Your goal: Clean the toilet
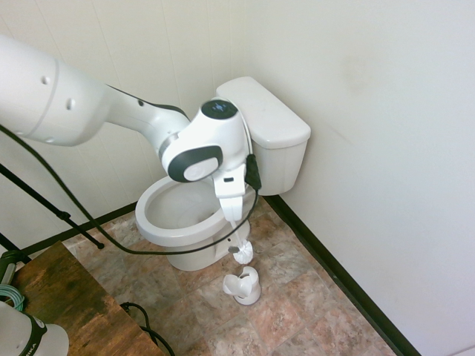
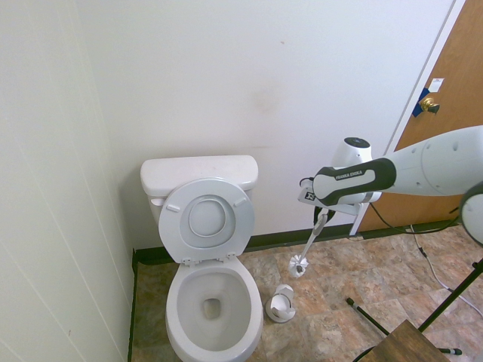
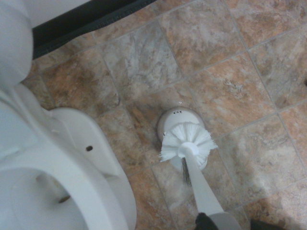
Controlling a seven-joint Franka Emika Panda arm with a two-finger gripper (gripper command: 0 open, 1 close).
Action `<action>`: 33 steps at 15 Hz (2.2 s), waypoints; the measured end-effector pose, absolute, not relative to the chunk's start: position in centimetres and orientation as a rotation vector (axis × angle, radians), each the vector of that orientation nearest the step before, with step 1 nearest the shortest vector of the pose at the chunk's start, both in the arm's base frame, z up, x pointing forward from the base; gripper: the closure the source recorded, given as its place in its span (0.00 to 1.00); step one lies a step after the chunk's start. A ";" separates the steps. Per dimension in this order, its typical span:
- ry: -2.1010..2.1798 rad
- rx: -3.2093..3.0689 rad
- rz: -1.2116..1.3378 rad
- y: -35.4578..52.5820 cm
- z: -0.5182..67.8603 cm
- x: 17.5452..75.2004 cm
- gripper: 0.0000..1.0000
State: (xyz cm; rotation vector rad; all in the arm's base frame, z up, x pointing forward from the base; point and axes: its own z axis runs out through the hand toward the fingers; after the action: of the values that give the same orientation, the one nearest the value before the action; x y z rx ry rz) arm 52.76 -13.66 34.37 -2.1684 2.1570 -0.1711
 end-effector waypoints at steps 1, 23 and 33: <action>2.141 -2.186 -0.187 -11.9 35.5 51.9 1.00; 1.921 -2.315 -0.353 19.5 28.9 59.5 1.00; 2.033 -2.334 -0.347 22.1 18.8 65.8 1.00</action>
State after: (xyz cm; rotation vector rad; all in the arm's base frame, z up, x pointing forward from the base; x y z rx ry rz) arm 65.78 22.12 18.83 -2.3340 2.0333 -0.3472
